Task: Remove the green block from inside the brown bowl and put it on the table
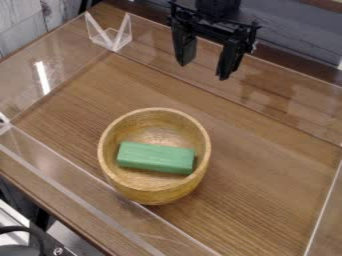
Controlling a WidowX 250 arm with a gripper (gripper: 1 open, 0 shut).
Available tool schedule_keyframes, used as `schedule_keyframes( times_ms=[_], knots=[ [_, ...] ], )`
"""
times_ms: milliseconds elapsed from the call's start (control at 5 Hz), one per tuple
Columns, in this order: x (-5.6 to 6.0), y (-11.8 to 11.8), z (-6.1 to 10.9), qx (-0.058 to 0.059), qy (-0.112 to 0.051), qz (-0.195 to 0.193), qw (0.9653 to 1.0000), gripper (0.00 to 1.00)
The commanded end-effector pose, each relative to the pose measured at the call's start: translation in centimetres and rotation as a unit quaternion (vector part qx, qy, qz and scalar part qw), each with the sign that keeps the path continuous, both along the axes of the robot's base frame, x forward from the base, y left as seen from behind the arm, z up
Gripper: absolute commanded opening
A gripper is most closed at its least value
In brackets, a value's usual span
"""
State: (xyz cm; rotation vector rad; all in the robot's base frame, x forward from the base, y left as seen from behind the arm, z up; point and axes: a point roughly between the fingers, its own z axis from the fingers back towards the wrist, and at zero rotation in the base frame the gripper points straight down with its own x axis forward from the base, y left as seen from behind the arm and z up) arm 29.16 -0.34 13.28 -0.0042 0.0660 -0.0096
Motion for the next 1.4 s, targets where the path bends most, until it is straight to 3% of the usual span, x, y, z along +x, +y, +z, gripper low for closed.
schedule_keyframes(
  times_ms=[0, 200, 400, 600, 1000, 1200],
  knots=[
    [-1.5, 0.7, -0.9, -0.002, 0.01, -0.058, 0.9983, 1.0],
    [-4.6, 1.1, -2.8, -0.004, 0.027, -0.143, 0.9893, 1.0],
    [-7.4, 1.3, -2.7, -0.002, 0.006, -0.219, 0.9756, 1.0],
    [-8.4, 1.5, -3.4, 0.002, -0.006, -0.24, 0.9707, 1.0],
    [-8.5, 1.3, -4.6, 0.005, -0.032, -0.275, 0.9608, 1.0],
    [-8.4, 1.5, -4.9, 0.004, -0.039, -0.282, 0.9586, 1.0]
  ],
)
